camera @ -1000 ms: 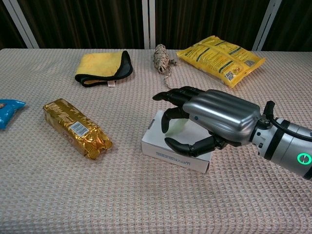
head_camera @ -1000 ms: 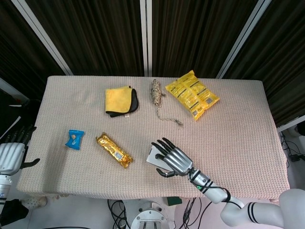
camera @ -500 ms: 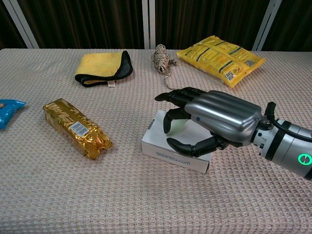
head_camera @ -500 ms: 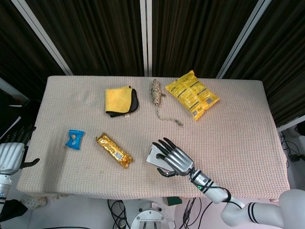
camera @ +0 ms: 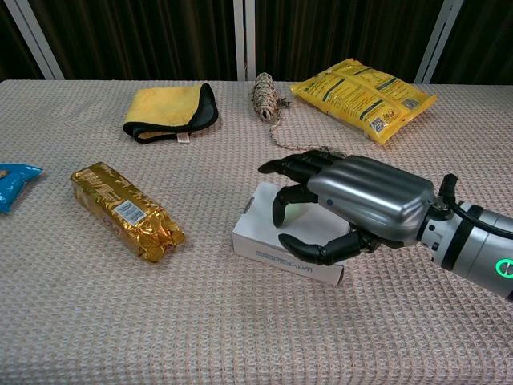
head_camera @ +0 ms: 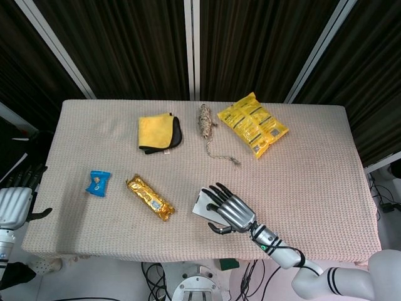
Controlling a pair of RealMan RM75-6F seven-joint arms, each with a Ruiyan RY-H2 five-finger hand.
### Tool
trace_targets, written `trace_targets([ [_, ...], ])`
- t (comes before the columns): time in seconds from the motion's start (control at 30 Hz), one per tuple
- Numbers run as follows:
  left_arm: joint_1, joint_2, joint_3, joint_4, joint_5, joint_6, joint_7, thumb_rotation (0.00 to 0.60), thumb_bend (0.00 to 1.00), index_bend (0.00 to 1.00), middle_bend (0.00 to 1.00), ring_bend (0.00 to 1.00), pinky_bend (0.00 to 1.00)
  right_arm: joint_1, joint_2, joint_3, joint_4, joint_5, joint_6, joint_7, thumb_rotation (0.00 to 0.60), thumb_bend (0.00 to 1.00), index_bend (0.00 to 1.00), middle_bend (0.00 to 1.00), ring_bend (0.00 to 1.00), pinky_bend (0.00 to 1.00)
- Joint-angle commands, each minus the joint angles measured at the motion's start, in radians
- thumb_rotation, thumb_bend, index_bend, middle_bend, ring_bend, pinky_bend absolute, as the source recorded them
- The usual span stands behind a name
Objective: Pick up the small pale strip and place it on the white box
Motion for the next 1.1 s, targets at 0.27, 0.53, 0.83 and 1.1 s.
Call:
trace_targets([
  [0.27, 0.002, 0.002, 0.0, 0.0, 0.001, 0.004, -0.002, 0.6, 0.05, 0.1, 0.07, 0.0, 0.09, -0.002, 0.011, 0.007, -0.011, -0.008, 0.016, 0.017, 0.154, 0.45, 0.36, 0.0, 0.0, 0.0],
  [0.53, -0.001, 0.0, 0.001, -0.001, 0.004, 0.001, 0.0, 0.6, 0.05, 0.1, 0.07, 0.0, 0.09, -0.011, 0.028, 0.021, -0.011, 0.0, 0.037, 0.024, 0.154, 0.45, 0.36, 0.0, 0.0, 0.0],
  [0.83, -0.001, 0.0, 0.001, -0.005, 0.002, 0.001, 0.007, 0.6, 0.05, 0.1, 0.07, 0.0, 0.09, -0.003, 0.011, 0.016, 0.01, 0.0, 0.016, 0.037, 0.155, 0.45, 0.36, 0.0, 0.0, 0.0],
  [1.1, -0.003, -0.003, 0.002, 0.003, 0.001, -0.007, -0.002, 0.6, 0.05, 0.1, 0.07, 0.0, 0.09, -0.008, 0.005, 0.014, 0.022, 0.02, 0.001, 0.016, 0.155, 0.45, 0.36, 0.0, 0.0, 0.0],
])
